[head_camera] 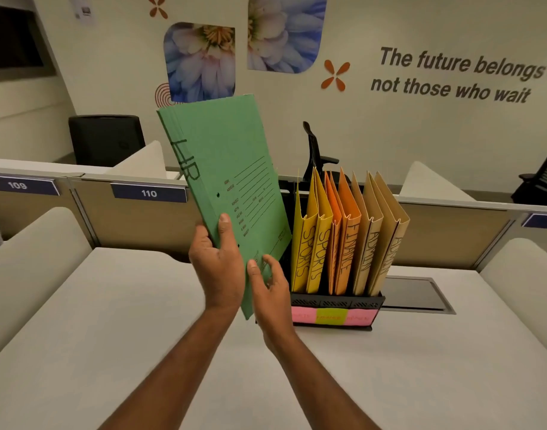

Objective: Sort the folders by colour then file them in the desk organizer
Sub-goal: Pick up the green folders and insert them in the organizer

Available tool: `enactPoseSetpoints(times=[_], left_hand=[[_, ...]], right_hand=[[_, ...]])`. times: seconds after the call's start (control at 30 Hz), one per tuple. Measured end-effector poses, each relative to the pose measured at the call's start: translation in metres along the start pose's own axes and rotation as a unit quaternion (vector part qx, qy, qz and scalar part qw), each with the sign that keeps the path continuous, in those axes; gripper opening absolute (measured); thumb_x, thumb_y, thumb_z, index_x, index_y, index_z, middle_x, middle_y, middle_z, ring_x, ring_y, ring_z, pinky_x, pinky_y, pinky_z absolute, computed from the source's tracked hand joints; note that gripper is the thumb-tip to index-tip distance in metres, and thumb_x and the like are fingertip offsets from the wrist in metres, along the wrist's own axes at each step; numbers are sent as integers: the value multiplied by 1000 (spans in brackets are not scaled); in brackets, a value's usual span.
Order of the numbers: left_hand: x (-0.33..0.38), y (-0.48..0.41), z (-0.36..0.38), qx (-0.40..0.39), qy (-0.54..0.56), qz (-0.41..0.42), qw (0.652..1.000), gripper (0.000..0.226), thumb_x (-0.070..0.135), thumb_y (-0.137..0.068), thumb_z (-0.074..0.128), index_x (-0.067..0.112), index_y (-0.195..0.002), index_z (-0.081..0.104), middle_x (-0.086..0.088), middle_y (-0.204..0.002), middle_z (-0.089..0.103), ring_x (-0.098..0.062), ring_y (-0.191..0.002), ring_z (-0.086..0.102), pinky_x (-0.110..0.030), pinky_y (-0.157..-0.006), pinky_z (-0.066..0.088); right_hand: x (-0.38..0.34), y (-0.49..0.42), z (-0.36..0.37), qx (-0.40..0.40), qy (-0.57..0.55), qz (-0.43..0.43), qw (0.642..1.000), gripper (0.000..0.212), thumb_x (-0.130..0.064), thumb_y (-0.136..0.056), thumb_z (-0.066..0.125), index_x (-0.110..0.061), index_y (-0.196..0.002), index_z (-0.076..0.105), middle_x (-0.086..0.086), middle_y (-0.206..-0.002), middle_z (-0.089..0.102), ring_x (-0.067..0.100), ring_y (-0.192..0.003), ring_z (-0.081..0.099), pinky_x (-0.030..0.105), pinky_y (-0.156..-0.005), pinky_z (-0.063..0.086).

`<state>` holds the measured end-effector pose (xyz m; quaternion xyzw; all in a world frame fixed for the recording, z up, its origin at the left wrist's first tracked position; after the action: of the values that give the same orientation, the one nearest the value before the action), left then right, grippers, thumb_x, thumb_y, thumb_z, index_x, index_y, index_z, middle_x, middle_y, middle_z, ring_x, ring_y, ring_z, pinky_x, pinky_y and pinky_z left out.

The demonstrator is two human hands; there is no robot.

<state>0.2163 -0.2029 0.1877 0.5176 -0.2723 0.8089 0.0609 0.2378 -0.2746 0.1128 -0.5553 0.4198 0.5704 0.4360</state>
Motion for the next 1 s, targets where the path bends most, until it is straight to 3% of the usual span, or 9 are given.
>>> enactPoseSetpoints(times=[0.13,0.23,0.3,0.47,0.57,0.67,0.8,0.93,1.0], left_hand=[[-20,4,3,-84,-88,-10,993,30,35,-103,48,16,-120,63,9,-112,71,-1,-101,68,-18,-79,58],[-36,5,-1,-123,-210,9,970,28,37,-102,48,16,-112,63,4,-110,72,-10,-98,69,-31,-80,59],[-47,4,-2,-150,-253,6,956,21,34,-102,51,16,-102,61,1,-107,73,-16,-94,69,-29,-75,57],[-70,-1,5,-237,-205,-62,948,13,27,-101,52,16,-105,58,-1,-110,70,-14,-96,70,-28,-69,63],[-86,-2,11,-252,-205,-69,943,15,24,-101,52,12,-108,59,-3,-116,68,-16,-103,69,-30,-75,63],[-102,-4,14,-252,-203,-77,943,15,20,-102,53,10,-109,60,-4,-113,70,-15,-104,69,-37,-81,63],[-118,-2,17,-274,-226,-68,932,23,17,-102,52,12,-123,61,1,-110,71,-10,-104,68,-30,-86,61],[-132,7,14,-295,-252,-72,919,28,11,-102,50,12,-128,62,-3,-114,71,-13,-105,68,-27,-89,59],[-138,13,10,-299,-260,-81,915,29,10,-102,51,10,-129,62,-4,-116,71,-13,-104,69,-30,-89,60]], right_hand=[[6,-28,-4,26,2,6,1000,53,-48,-96,56,-23,-142,48,-5,-138,55,7,-121,54,29,-101,50],[12,-47,-5,39,8,13,999,50,-50,-96,54,-23,-138,52,-6,-131,60,7,-118,57,31,-100,52],[16,-59,-4,52,9,11,999,49,-51,-96,53,-22,-135,54,-4,-126,63,8,-115,59,34,-98,54],[27,-85,-3,64,-18,17,998,48,-53,-97,49,-24,-135,51,-1,-124,64,13,-113,64,45,-91,58],[32,-96,-4,59,-8,29,998,53,-60,-95,45,-29,-138,47,-2,-130,61,16,-118,61,47,-92,58],[38,-105,-5,52,4,37,998,57,-64,-94,43,-30,-139,45,-2,-130,60,15,-115,63,45,-91,58],[47,-112,-5,56,21,37,998,57,-64,-94,42,-29,-139,46,-4,-132,59,10,-115,61,29,-89,57],[51,-113,-3,66,8,36,997,56,-66,-92,41,-32,-134,51,-6,-127,62,13,-118,60,37,-98,55],[53,-111,-3,66,9,35,997,50,-63,-94,40,-33,-134,52,-8,-127,61,11,-118,59,34,-98,55]])
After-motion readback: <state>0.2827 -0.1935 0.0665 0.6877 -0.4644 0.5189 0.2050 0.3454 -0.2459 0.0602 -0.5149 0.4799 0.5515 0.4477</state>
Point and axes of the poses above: each hand's wrist, its own y-axis away from the middle knuckle, its own z-axis out of the palm, x = y × z, the point moved 1 cm from there along -y, towards the middle knuckle
